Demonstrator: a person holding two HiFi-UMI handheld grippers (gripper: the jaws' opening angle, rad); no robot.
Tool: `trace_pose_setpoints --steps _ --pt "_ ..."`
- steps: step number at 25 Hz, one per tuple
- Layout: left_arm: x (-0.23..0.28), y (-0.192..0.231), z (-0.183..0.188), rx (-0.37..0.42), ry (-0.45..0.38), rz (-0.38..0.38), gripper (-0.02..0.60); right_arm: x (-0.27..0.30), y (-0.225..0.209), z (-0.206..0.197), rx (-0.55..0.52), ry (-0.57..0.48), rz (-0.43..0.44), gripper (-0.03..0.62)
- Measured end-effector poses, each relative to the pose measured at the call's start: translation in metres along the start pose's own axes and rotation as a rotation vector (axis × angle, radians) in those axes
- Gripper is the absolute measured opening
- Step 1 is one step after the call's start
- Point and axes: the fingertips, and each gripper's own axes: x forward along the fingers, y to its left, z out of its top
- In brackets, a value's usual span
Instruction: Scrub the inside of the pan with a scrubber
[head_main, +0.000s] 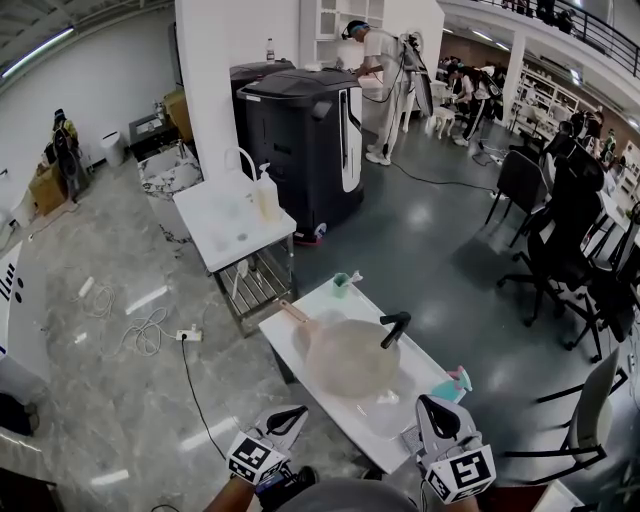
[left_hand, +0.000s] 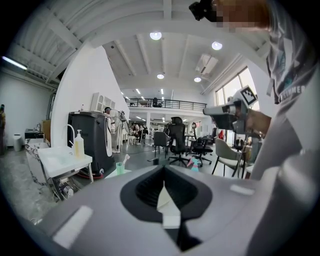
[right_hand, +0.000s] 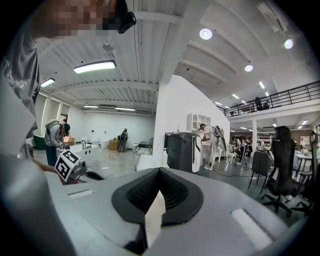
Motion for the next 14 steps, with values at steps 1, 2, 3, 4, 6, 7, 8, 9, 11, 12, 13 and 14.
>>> trace_pose_setpoints --steps 1,2,3,4,6,7,8,9,11,12,13,14 --pt "-0.001 0.0 -0.001 0.001 0.001 0.001 0.002 0.0 0.0 -0.001 0.001 0.003 -0.001 -0.002" --pt "-0.001 0.0 -0.002 0.003 0.002 0.001 0.002 0.0 0.001 -0.003 0.002 0.005 -0.001 -0.002" --pt "-0.001 0.0 -0.003 0.004 0.002 0.001 0.002 -0.001 0.001 -0.004 0.003 0.007 -0.002 -0.002" --pt "-0.002 -0.002 -0.002 0.004 0.001 -0.001 0.002 -0.002 0.001 -0.005 0.004 0.009 -0.003 -0.002" --pt "-0.003 -0.004 -0.002 0.002 0.0 -0.003 0.002 -0.004 0.001 -0.007 0.007 0.013 -0.004 -0.002" --pt "-0.003 -0.005 -0.002 -0.001 0.001 -0.003 0.002 -0.004 0.001 -0.009 0.008 0.015 -0.005 -0.002" --pt "-0.003 -0.006 -0.001 -0.002 0.002 -0.003 0.002 -0.005 0.001 -0.01 0.01 0.017 -0.005 -0.002" --pt "-0.003 -0.006 -0.001 -0.001 0.002 -0.004 0.002 -0.005 0.001 -0.011 0.012 0.017 -0.004 -0.002" --pt "-0.003 -0.008 -0.001 0.003 0.002 -0.008 0.002 -0.006 0.001 -0.014 0.015 0.017 -0.004 -0.002" --pt "-0.004 -0.009 -0.002 0.003 0.003 -0.009 0.002 -0.007 0.002 -0.014 0.017 0.018 -0.004 -0.002" --pt "-0.005 -0.009 -0.003 0.003 0.005 -0.009 0.002 -0.008 0.002 -0.015 0.018 0.019 -0.004 -0.001" --pt "-0.006 -0.01 -0.004 0.004 0.008 -0.009 0.002 -0.01 0.003 -0.015 0.018 0.02 -0.005 -0.002"
